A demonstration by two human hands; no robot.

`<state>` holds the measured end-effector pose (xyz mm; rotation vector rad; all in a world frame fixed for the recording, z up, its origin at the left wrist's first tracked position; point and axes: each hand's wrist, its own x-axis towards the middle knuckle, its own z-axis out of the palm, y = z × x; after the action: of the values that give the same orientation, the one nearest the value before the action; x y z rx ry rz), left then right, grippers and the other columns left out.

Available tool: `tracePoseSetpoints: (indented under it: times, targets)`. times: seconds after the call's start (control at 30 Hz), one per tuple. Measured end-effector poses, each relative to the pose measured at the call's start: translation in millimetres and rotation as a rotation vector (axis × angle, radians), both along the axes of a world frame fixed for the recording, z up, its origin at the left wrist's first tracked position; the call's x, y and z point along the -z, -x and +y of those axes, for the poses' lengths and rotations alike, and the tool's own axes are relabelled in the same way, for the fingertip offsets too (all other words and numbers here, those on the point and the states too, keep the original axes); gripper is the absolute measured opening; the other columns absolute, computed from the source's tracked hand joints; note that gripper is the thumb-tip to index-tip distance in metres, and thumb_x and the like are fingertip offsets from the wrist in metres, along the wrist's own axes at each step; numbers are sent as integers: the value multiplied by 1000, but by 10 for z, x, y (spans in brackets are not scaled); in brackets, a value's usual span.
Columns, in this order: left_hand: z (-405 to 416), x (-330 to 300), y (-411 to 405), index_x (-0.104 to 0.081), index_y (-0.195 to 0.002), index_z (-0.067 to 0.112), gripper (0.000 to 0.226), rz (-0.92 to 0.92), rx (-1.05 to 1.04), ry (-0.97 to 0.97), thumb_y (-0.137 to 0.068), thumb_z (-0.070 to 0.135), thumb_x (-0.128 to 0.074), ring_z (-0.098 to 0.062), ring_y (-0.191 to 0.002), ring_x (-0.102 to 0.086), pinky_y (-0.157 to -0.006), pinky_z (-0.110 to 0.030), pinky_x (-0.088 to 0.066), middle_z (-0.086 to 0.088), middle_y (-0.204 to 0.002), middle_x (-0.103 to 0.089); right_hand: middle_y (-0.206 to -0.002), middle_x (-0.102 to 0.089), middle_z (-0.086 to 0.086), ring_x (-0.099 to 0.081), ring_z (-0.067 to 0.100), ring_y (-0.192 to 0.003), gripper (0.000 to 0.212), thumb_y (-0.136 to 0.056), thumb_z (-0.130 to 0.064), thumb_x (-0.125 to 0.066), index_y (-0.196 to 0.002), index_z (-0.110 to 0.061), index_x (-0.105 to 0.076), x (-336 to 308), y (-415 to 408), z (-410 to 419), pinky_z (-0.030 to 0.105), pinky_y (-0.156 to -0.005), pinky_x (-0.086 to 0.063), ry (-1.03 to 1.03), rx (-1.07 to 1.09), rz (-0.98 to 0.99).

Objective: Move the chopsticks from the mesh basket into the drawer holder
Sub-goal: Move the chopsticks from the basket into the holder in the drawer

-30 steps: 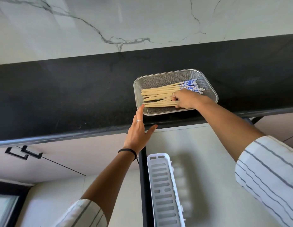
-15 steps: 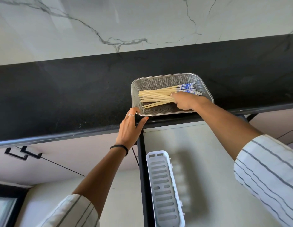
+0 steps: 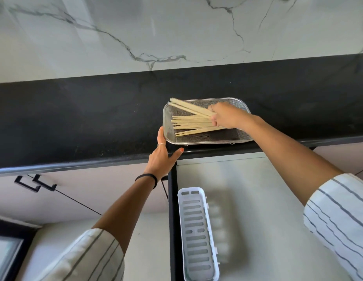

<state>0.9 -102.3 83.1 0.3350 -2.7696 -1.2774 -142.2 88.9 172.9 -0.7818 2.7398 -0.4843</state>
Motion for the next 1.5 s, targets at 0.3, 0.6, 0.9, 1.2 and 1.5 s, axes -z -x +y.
tracePoseSetpoints:
  times: [0.3, 0.6, 0.9, 1.2, 1.5]
  targets:
    - [126, -11, 34, 18, -149, 20, 95, -119, -91, 122, -93, 40, -56, -7, -81, -52, -92, -36, -47, -5, -127, -60, -81, -74, 5, -74, 16, -76, 13, -96, -10, -50, -100, -15, -62, -457, -565, 244, 24, -64, -58, 684, 3, -467]
    - [49, -69, 140, 13, -151, 13, 92, -150, -69, 313, -93, 45, -52, -28, -97, -64, -88, -37, -46, -10, -112, -67, -82, -71, 14, -69, 25, -74, 9, -95, -8, -50, -99, -7, -58, 754, -1576, 607, 35, -68, -57, 674, 176, -1049]
    - [-70, 28, 173, -45, -130, 10, 51, -204, -9, 457, -92, 44, -55, -26, -85, -65, -81, -39, -54, -9, -100, -69, -74, -66, 15, -65, 23, -59, 19, -94, -3, -42, -112, 1, -46, 1907, -2315, 125, 29, -52, -52, 301, 605, -1177]
    - [-93, 62, 149, -48, -129, 7, 50, -171, 51, 566, -91, 39, -58, -22, -71, -57, -67, -32, -50, -7, -88, -66, -65, -43, 3, -54, 23, -79, 12, -78, 4, -43, -72, -7, -47, 2313, -2390, -282, 26, -63, -40, 152, 699, -829]
    - [-131, 74, 132, -41, -138, 8, 57, -141, 112, 615, -92, 38, -57, -19, -69, -55, -66, -29, -48, -10, -93, -68, -72, -56, 17, -63, 35, -75, 9, -73, 8, -44, -67, 4, -50, 2369, -2504, -282, 35, -62, -49, 238, 791, -695]
